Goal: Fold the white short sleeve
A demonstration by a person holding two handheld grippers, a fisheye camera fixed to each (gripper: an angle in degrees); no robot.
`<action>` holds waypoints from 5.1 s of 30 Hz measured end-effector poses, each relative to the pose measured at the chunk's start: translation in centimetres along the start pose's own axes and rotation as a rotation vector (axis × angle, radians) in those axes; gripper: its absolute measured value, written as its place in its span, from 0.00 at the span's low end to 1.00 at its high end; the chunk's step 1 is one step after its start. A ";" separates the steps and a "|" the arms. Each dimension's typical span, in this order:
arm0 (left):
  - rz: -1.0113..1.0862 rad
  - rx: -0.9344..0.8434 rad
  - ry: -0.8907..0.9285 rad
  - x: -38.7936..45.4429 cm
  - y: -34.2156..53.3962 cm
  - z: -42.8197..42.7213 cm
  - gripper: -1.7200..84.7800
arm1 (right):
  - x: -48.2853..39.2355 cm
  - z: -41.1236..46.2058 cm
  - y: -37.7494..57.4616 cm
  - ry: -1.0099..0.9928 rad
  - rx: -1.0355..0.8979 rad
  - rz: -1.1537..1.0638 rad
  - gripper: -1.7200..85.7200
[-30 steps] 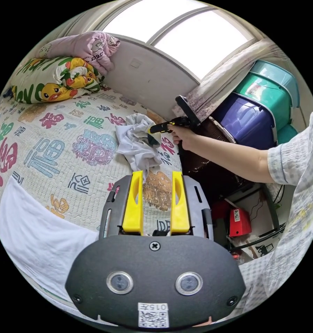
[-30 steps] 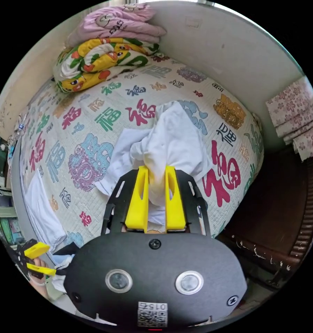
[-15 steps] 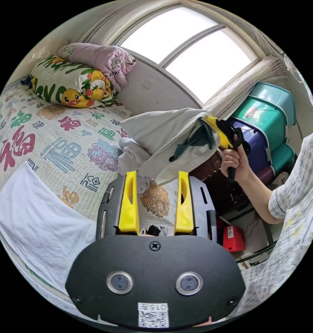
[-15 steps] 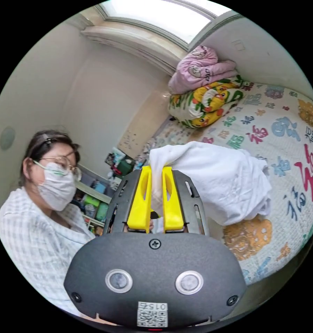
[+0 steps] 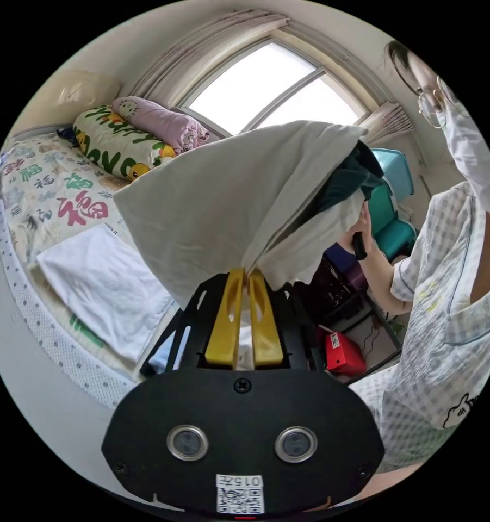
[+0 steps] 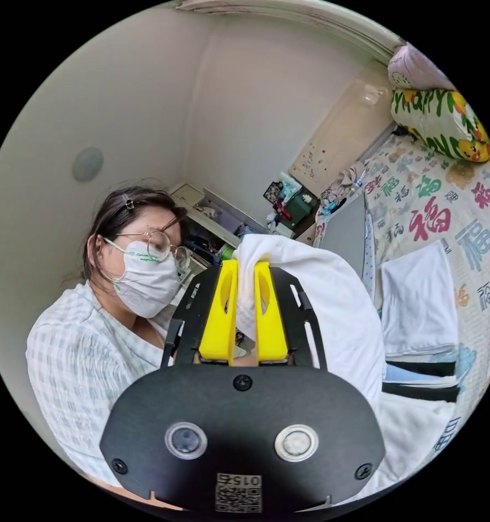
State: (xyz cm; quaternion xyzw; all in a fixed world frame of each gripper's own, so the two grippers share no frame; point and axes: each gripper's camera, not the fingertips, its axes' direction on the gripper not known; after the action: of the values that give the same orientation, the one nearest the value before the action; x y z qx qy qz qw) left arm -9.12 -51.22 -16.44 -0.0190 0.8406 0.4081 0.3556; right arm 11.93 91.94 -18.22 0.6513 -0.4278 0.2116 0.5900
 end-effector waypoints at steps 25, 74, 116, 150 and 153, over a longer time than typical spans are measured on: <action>0.685 -0.804 -0.945 23.9 37.8 -6.0 0.02 | 10.2 48.3 14.1 0.598 -0.454 0.566 0.08; -0.487 -0.209 -0.593 -9.2 84.1 -14.2 0.21 | 28.4 78.7 12.2 0.852 -1.084 -0.164 0.02; 0.509 -0.720 -0.139 -23.4 61.7 21.4 0.13 | 34.8 72.8 -2.8 0.466 -0.795 0.026 0.02; -0.194 -0.266 -0.578 -20.1 54.5 0.1 0.05 | 40.2 86.9 3.5 0.766 -0.978 -0.235 0.13; -0.119 -0.374 -0.561 -18.4 51.3 1.4 0.08 | 41.1 88.7 4.5 0.850 -1.021 -0.328 0.11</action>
State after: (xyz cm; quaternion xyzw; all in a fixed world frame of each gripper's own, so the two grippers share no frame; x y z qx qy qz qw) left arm -11.15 -20.79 28.78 -0.0198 0.6180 0.5231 0.5866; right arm 10.38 -4.58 -2.55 0.2084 -0.1010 0.1284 0.9643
